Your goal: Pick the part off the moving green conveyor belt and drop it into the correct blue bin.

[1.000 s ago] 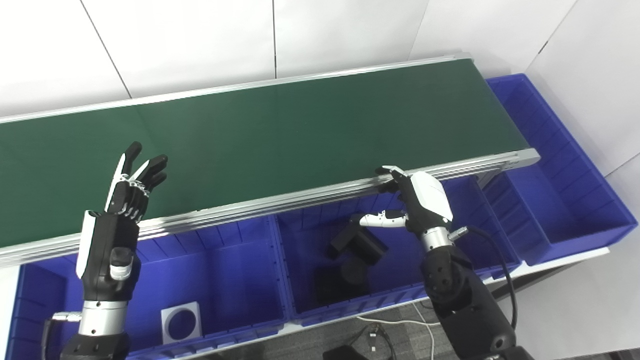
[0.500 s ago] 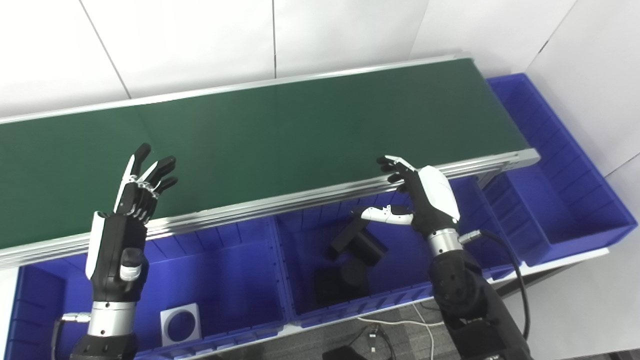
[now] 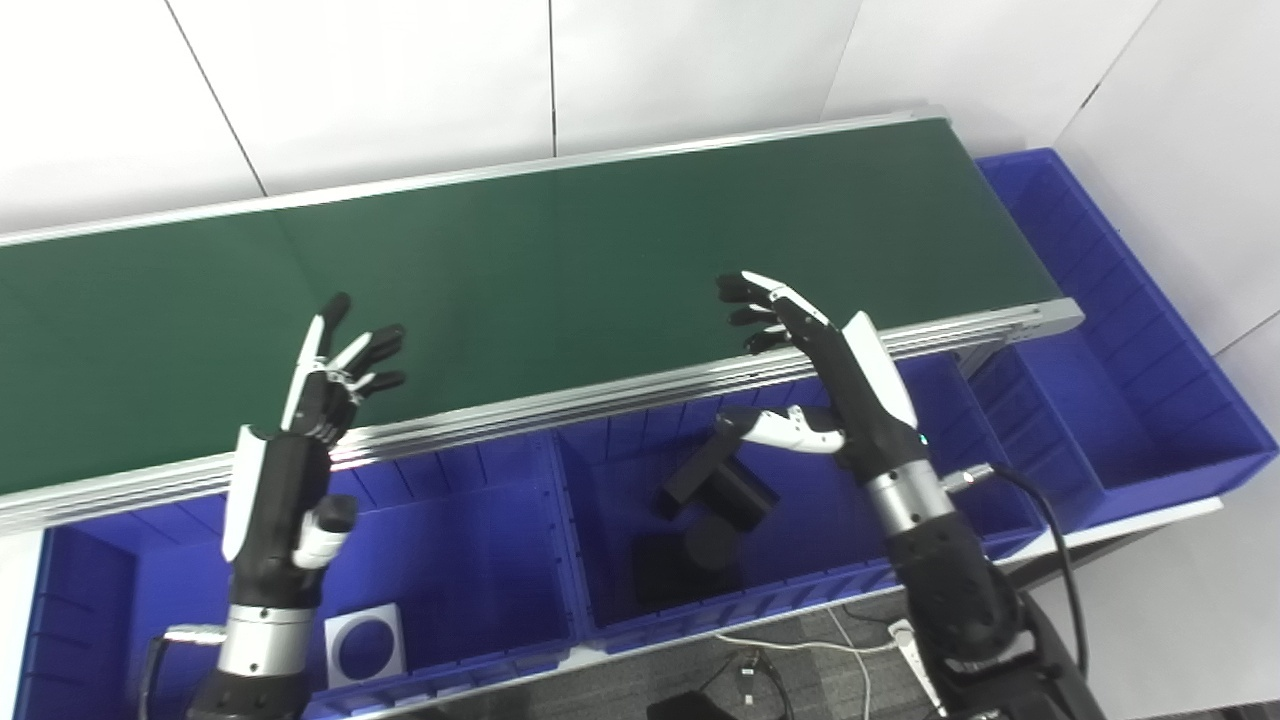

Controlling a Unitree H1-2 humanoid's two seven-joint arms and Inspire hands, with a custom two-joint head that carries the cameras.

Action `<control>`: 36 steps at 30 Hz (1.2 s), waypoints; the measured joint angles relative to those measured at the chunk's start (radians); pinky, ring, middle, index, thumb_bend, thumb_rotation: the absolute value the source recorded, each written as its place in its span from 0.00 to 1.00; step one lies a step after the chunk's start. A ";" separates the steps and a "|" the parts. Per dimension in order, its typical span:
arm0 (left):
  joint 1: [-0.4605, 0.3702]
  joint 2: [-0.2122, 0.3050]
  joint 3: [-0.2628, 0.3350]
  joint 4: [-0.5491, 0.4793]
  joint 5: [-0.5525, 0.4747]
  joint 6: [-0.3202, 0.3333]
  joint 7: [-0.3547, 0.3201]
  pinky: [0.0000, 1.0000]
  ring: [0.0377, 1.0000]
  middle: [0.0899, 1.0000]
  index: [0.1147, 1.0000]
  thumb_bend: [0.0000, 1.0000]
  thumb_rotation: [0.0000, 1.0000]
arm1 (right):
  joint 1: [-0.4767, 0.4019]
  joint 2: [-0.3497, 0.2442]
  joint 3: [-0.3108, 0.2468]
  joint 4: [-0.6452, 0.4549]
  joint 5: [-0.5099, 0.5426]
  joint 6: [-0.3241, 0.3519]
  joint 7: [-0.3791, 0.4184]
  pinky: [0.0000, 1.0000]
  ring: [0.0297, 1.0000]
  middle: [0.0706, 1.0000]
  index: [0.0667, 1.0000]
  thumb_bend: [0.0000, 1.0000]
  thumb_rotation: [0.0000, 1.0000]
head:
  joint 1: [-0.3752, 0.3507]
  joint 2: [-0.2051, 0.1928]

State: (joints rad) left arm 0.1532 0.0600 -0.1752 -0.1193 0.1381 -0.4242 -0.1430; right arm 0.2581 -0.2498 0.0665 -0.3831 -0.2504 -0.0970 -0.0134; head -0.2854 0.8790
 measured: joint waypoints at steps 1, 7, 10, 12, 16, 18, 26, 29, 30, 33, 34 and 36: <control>0.000 -0.004 -0.005 0.001 0.010 -0.002 0.004 0.73 0.83 0.82 0.97 0.78 1.00 | 0.003 0.000 -0.001 0.000 0.017 -0.015 0.001 0.65 0.76 0.82 0.85 0.98 0.89 | 0.030 -0.009; 0.000 -0.003 -0.019 0.013 0.023 -0.004 0.026 0.75 0.84 0.84 0.96 0.83 1.00 | -0.010 0.041 0.023 0.041 0.070 -0.089 0.010 0.69 0.78 0.82 0.86 1.00 1.00 | 0.090 -0.037; 0.001 0.002 -0.027 0.021 0.023 -0.004 0.038 0.76 0.85 0.84 0.96 0.85 1.00 | -0.042 0.087 0.052 0.128 0.081 -0.113 0.015 0.73 0.80 0.83 0.86 1.00 1.00 | 0.135 -0.052; 0.007 0.003 -0.037 0.022 0.023 -0.004 0.047 0.78 0.86 0.85 0.96 0.83 1.00 | -0.055 0.116 0.070 0.172 0.082 -0.138 0.016 0.74 0.81 0.85 0.86 1.00 1.00 | 0.150 -0.055; 0.021 0.013 -0.062 0.037 0.034 -0.005 0.079 0.79 0.87 0.84 0.94 0.84 1.00 | -0.071 0.157 0.088 0.284 0.099 -0.189 0.016 0.77 0.85 0.88 0.88 1.00 1.00 | 0.209 -0.066; 0.030 0.023 -0.073 0.044 0.051 -0.007 0.107 0.79 0.86 0.84 0.93 0.86 0.99 | -0.069 0.167 0.090 0.332 0.103 -0.211 0.016 0.80 0.86 0.89 0.89 1.00 1.00 | 0.249 -0.071; 0.022 0.067 -0.154 0.159 0.072 -0.011 0.198 0.76 0.85 0.85 0.92 0.91 0.97 | -0.074 0.160 0.106 0.493 0.095 -0.306 0.012 0.81 0.87 0.90 0.90 0.93 1.00 | 0.287 -0.092; 0.003 0.076 -0.182 0.196 0.071 -0.012 0.235 0.79 0.85 0.85 0.91 0.92 0.97 | -0.077 0.158 0.127 0.514 0.092 -0.310 0.009 0.82 0.88 0.91 0.89 0.94 0.99 | 0.292 -0.095; -0.002 0.080 -0.188 0.209 0.070 -0.012 0.244 0.80 0.86 0.86 0.91 0.91 0.97 | -0.079 0.159 0.135 0.523 0.090 -0.311 0.007 0.82 0.88 0.91 0.88 0.94 0.99 | 0.292 -0.095; -0.009 0.095 -0.215 0.227 0.067 -0.012 0.277 0.80 0.86 0.86 0.91 0.87 0.96 | -0.082 0.161 0.169 0.539 0.078 -0.313 -0.006 0.82 0.88 0.91 0.88 0.95 1.00 | 0.287 -0.094; -0.012 0.101 -0.225 0.234 0.067 -0.012 0.288 0.80 0.86 0.86 0.91 0.86 0.96 | -0.087 0.161 0.181 0.551 0.077 -0.316 -0.007 0.82 0.87 0.91 0.89 0.94 1.00 | 0.282 -0.094; -0.014 0.110 -0.233 0.246 0.067 -0.012 0.305 0.80 0.86 0.87 0.91 0.85 0.96 | -0.095 0.163 0.196 0.566 0.077 -0.317 -0.010 0.83 0.87 0.91 0.90 0.94 1.00 | 0.266 -0.094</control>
State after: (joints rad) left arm 0.1394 0.1701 -0.4083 0.1269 0.2046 -0.4359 0.1624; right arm 0.1627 -0.0870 0.2625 0.1828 -0.1734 -0.4139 -0.0232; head -0.0199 0.7854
